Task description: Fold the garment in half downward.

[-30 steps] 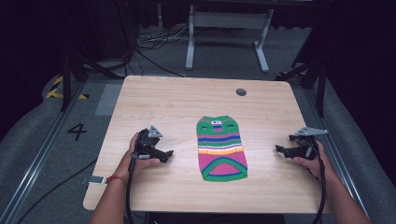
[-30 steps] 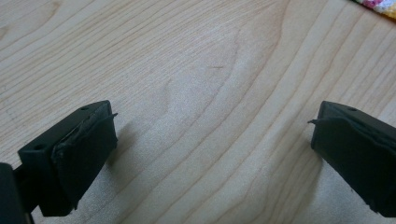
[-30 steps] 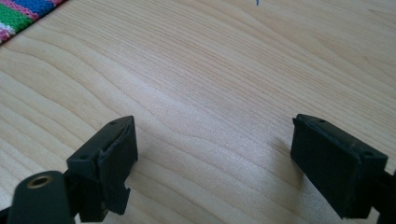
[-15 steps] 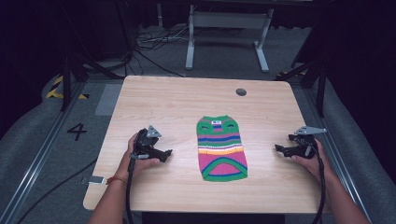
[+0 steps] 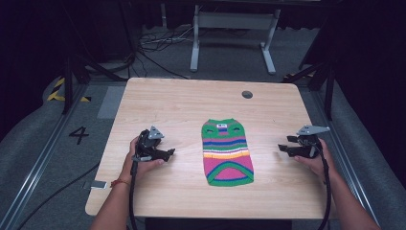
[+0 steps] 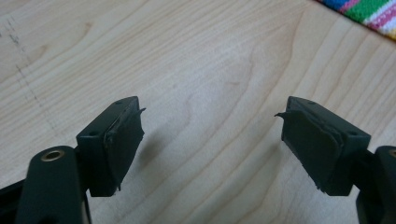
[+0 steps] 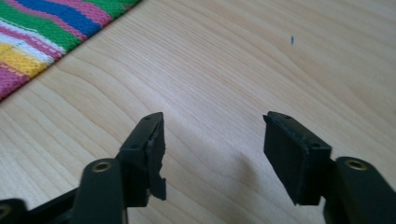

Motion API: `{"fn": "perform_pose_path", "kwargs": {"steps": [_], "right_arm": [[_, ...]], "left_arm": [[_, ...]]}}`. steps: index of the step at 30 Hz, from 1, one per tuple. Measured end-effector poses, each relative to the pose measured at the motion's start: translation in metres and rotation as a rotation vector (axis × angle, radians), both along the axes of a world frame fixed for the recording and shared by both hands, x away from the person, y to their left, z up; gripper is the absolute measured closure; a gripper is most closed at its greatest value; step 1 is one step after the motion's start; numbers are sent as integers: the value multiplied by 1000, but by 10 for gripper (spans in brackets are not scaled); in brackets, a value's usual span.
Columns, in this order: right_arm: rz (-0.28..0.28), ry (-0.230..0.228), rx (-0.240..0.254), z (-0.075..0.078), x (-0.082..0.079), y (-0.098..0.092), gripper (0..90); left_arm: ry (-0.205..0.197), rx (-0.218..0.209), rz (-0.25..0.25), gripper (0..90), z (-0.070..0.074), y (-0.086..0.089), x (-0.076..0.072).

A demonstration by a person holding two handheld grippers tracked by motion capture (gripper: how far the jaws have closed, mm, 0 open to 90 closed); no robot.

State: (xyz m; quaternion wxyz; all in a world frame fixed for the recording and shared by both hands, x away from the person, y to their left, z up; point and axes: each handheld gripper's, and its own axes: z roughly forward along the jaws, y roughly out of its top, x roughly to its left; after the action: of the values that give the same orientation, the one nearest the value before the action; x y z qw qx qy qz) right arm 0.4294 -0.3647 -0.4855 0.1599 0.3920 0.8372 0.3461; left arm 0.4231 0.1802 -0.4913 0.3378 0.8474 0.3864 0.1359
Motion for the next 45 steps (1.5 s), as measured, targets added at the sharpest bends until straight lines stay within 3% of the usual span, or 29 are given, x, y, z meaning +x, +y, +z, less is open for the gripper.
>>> {"fn": "perform_pose_path", "kwargs": {"steps": [5,8,11,13,14,17,20,24,29,33,38,40,43,45], "right_arm": [[14,4,62,14,13,14,414],[22,-23,30,18,18,21,418],[25,-34,45,24,31,30,422],[19,-56,6,28,40,39,424],[16,-65,-7,30,44,44,445],[40,-57,3,32,57,57,481],[51,-66,-6,30,64,66,501],[64,-30,3,25,78,82,508],[71,3,24,20,91,96,506],[76,10,29,18,100,106,514],[82,27,-2,11,110,120,524],[88,14,-6,9,113,126,543],[95,30,-21,6,118,134,553],[102,43,-24,4,121,139,556]], "left_arm": [[-32,-36,-8,252,14,-5,10],[-52,-23,-11,260,22,-14,19],[-60,-33,-19,274,28,-27,27],[-83,-19,-25,281,32,-34,33],[-76,-19,-31,303,34,-39,37],[-81,10,-27,322,36,-51,47],[-72,1,-25,329,35,-60,56],[-63,29,-9,351,30,-76,70],[-66,-1,8,362,21,-87,82],[-30,-14,4,361,13,-96,90],[-18,-35,13,392,10,-105,101],[-9,-35,13,403,9,-111,104],[-1,-33,4,487,7,-119,108],[8,-36,-1,494,6,-122,110]]}}
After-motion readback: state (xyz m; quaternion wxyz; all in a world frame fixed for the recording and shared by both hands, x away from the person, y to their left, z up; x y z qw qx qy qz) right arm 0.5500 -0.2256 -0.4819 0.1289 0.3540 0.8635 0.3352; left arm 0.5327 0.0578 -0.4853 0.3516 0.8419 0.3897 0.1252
